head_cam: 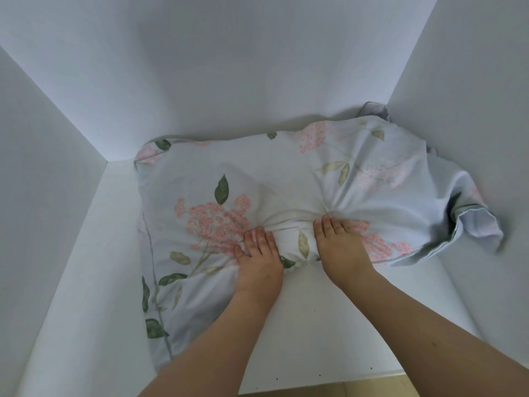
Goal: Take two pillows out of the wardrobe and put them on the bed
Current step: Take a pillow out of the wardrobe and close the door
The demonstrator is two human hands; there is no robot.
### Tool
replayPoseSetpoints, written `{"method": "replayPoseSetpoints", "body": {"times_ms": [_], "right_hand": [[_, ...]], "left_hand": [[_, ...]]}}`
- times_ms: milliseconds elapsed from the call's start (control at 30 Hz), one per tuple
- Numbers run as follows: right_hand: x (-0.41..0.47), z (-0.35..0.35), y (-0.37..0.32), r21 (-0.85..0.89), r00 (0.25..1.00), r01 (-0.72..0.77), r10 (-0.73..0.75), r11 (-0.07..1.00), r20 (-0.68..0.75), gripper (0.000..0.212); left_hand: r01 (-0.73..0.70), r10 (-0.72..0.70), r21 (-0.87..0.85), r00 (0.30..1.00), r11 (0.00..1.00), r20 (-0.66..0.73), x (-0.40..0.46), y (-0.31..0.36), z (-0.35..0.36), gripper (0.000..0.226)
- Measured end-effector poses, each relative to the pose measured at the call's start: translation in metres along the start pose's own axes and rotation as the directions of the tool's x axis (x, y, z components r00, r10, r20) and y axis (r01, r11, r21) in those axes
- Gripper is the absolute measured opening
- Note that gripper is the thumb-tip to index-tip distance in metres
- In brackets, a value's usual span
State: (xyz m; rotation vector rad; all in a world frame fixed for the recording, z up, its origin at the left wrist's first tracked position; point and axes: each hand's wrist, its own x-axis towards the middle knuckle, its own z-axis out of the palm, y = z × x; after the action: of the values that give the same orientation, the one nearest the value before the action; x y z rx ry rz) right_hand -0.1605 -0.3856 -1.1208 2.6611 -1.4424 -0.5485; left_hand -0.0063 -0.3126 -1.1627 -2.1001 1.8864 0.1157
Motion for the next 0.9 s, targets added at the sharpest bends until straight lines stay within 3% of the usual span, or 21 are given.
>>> {"method": "replayPoseSetpoints", "body": {"times_ms": [67, 233, 300, 367, 500, 733, 900], "right_hand": [[-0.002, 0.003, -0.005, -0.008, 0.998, -0.026, 0.025, 1.000, -0.058, 0.059], [-0.036, -0.033, -0.021, -0.064, 0.999, -0.039, 0.038, 0.997, -0.007, 0.051], [-0.063, -0.058, -0.034, -0.048, 0.998, 0.007, -0.003, 0.999, 0.068, 0.039], [-0.093, -0.077, -0.048, -0.048, 0.965, 0.106, -0.091, 0.993, 0.247, 0.032], [-0.145, -0.154, -0.065, -0.023, 0.924, 0.145, -0.127, 0.989, 0.360, 0.032], [-0.231, -0.326, -0.058, -0.022, 0.929, 0.203, -0.186, 0.979, 0.322, 0.029], [-0.313, -0.435, -0.043, 0.051, 0.859, 0.214, -0.213, 0.975, 0.466, 0.026]], "left_hand": [[0.010, -0.009, -0.013, 0.998, 1.000, 0.061, -0.001, 0.002, -0.007, 0.049], [-0.004, 0.005, -0.013, 0.995, 1.000, 0.104, -0.032, -0.007, -0.024, 0.058], [-0.023, 0.027, -0.032, 0.991, 0.999, 0.132, -0.059, -0.019, -0.032, 0.057], [-0.044, 0.057, -0.088, 0.986, 0.995, 0.154, -0.096, -0.028, -0.050, 0.055], [-0.038, 0.078, -0.184, 0.974, 0.982, 0.212, -0.168, -0.059, -0.118, 0.037], [-0.063, 0.138, -0.266, 0.952, 0.962, 0.272, -0.266, -0.116, -0.263, 0.028], [-0.118, 0.219, -0.277, 0.904, 0.954, 0.368, -0.356, -0.128, -0.370, 0.028]]}}
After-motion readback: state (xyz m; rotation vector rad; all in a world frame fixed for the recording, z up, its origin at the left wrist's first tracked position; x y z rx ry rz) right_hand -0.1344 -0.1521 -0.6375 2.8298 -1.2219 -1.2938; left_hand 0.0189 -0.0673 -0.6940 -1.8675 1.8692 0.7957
